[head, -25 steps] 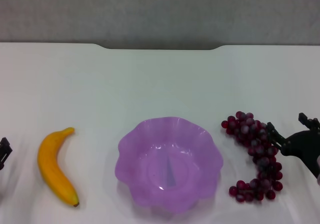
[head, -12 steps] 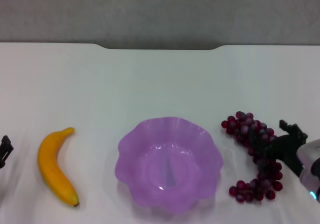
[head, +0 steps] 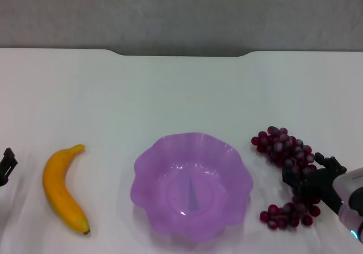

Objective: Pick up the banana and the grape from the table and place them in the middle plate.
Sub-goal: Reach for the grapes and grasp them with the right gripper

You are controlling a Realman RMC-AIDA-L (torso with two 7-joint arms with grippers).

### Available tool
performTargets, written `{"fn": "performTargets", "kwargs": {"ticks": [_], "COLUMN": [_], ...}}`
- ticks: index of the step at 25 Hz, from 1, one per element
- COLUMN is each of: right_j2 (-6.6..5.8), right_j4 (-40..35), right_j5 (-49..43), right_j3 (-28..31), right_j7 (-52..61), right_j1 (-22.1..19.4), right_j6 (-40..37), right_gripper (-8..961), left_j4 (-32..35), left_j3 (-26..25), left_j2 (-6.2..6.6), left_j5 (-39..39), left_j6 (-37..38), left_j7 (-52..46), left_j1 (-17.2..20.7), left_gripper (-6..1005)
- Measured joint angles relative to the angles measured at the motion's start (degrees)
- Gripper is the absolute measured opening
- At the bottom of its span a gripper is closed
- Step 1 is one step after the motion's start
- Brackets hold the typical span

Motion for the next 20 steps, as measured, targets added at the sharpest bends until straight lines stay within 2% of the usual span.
{"fn": "performTargets", "kwargs": {"ticks": [10, 20], "right_j2": [0.13, -0.01], "right_j4": [-0.72, -0.89], "right_j5": [1.5, 2.4], "right_j3": [0.27, -0.01], "right_j7": [0.18, 0.23], "right_j1": [-1.04, 0.21], "right_j6": [1.49, 3.96], "right_gripper": [836, 783], "left_j4": [-0.06, 0.27], "left_j3": [0.09, 0.09], "left_j2": [0.01, -0.07], "left_j5": [0.3, 0.43], "left_j6": [0.02, -0.01], "left_j7": [-0.03, -0.08], "left_j1": [-0.37, -0.56], "left_gripper": [847, 847]}}
